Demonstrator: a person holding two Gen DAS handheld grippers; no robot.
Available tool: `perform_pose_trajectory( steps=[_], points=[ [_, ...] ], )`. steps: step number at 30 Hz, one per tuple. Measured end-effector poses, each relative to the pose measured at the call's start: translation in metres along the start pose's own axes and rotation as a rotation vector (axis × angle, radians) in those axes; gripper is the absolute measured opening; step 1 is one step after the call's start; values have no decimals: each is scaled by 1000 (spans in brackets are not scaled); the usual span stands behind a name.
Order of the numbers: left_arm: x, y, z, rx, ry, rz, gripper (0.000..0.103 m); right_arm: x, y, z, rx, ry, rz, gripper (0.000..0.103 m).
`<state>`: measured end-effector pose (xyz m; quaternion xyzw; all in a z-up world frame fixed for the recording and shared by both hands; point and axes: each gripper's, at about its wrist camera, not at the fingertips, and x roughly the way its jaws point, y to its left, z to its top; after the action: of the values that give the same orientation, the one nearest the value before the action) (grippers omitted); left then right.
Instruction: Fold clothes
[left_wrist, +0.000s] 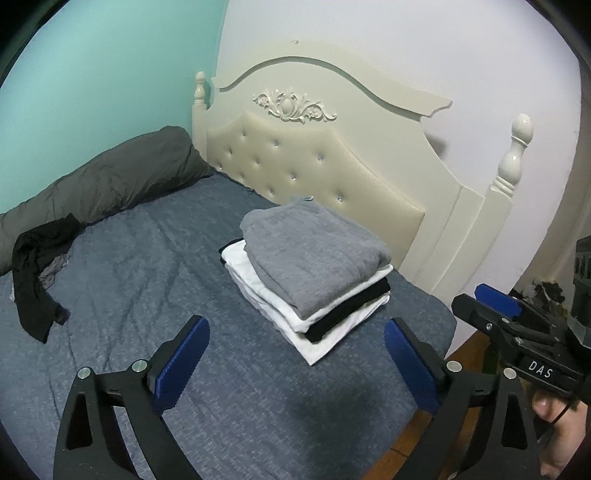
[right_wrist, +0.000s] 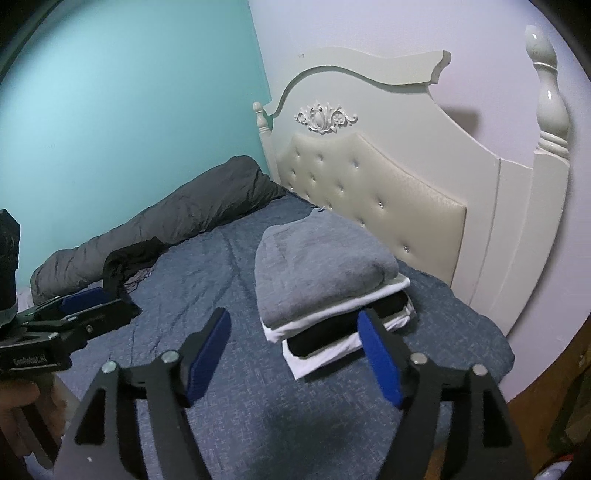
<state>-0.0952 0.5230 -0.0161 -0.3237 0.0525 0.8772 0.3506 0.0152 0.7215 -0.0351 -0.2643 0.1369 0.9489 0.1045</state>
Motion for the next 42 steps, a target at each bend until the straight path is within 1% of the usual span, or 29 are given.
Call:
perform_pose_trajectory(
  steps=[2,6,14,24,34,42],
  points=[
    [-5,-1,-2,8,-3,2,103,-4,3,-3,2,-1,-8,77],
    [-14,0,-7,5,-2,0,103,-12,6,-9,16,0,-31,81],
    [-31,4,-21,-1,-10,-8,103,-35,14,-21,19,-12,-75,85],
    [-55,6,-37,4,-19,-7,103,-59,26,-37,24,-28,-90,91],
    [-73,5,-53,0,-26,-13,103,-77,35,-52,27,-35,-101,92],
    [-84,1,-66,20,-17,-17,103,-90,40,-63,27,-37,-100,92]
  ],
)
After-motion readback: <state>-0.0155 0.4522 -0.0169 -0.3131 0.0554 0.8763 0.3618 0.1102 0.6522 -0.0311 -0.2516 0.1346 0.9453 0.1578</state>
